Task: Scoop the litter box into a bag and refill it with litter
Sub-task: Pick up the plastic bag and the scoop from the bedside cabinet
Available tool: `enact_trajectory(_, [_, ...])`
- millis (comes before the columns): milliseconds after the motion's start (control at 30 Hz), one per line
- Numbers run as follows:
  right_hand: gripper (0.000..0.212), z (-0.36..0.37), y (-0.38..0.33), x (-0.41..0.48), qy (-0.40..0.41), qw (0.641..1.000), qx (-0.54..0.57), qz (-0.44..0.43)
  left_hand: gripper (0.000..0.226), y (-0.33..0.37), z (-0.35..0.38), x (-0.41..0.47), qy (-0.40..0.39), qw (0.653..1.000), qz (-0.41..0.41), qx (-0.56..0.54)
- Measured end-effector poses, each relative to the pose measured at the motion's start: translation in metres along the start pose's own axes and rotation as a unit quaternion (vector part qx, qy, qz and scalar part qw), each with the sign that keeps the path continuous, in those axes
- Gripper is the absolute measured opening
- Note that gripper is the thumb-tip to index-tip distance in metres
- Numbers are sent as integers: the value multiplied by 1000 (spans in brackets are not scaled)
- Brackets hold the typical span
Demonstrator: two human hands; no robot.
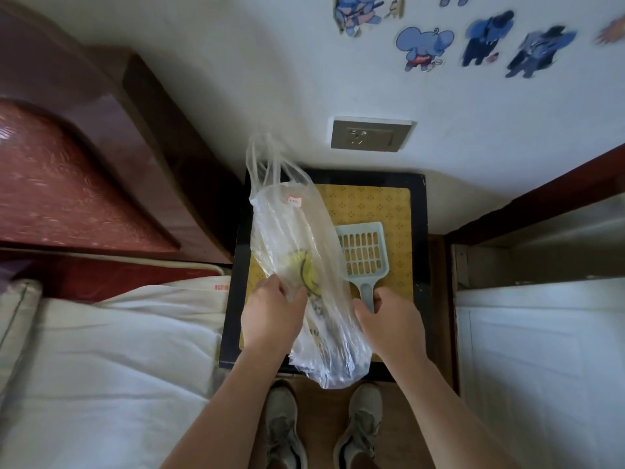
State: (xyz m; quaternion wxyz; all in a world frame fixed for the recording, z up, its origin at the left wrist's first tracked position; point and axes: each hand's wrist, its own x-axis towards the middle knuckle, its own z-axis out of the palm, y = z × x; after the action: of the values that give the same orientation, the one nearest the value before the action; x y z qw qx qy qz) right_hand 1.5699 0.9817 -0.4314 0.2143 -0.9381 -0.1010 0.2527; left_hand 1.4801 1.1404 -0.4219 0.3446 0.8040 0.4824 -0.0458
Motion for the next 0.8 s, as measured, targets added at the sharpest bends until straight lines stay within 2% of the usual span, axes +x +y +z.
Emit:
enact_trajectory(200, [29, -2, -1, -2, 29, 1000, -11, -2, 22, 4, -4, -2, 18, 1000, 8, -24])
enact_trajectory(433, [38, -5, 1, -8, 36, 999, 1, -14, 21, 4, -12, -10, 24, 998, 9, -50])
enact_trajectory(800, [27, -20, -5, -31, 54, 997, 53, -23, 21, 13, -37, -30, 51, 994, 27, -93])
